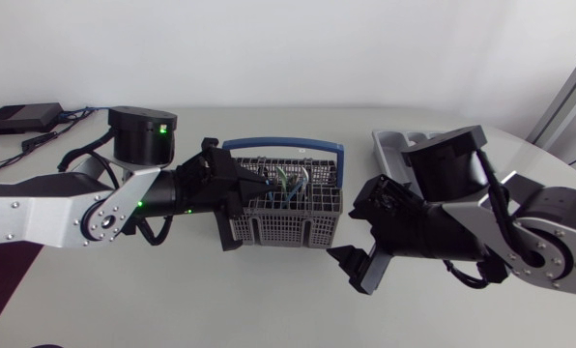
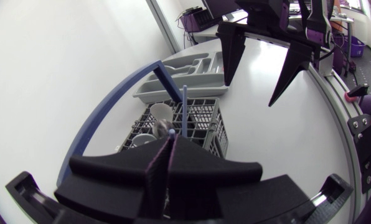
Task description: Unload the cutlery basket into the drawer organizer.
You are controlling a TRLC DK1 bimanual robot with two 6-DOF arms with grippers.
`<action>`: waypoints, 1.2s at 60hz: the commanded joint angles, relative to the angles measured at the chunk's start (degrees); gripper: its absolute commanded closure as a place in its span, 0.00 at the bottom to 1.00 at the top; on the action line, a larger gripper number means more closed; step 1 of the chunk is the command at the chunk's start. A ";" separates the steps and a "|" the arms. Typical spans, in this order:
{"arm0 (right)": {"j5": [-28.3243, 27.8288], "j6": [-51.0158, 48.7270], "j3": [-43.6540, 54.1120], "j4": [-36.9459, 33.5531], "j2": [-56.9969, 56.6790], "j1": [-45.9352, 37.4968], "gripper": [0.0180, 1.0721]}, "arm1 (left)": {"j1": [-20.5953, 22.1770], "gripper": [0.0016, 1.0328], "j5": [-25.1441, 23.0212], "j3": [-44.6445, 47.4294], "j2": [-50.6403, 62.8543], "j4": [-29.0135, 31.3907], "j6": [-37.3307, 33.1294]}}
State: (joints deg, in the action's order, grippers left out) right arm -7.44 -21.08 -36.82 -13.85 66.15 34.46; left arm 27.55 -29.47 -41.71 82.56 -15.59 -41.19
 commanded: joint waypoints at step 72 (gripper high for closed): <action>5.60 0.51 -2.64 -6.63 -19.13 7.73 0.07 | 1.10 0.89 -4.10 -5.13 -28.78 17.62 12.62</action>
State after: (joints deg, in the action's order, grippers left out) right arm -1.67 -21.04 -38.15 -19.42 49.32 41.58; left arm 28.23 -32.05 -44.99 53.78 1.37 -31.73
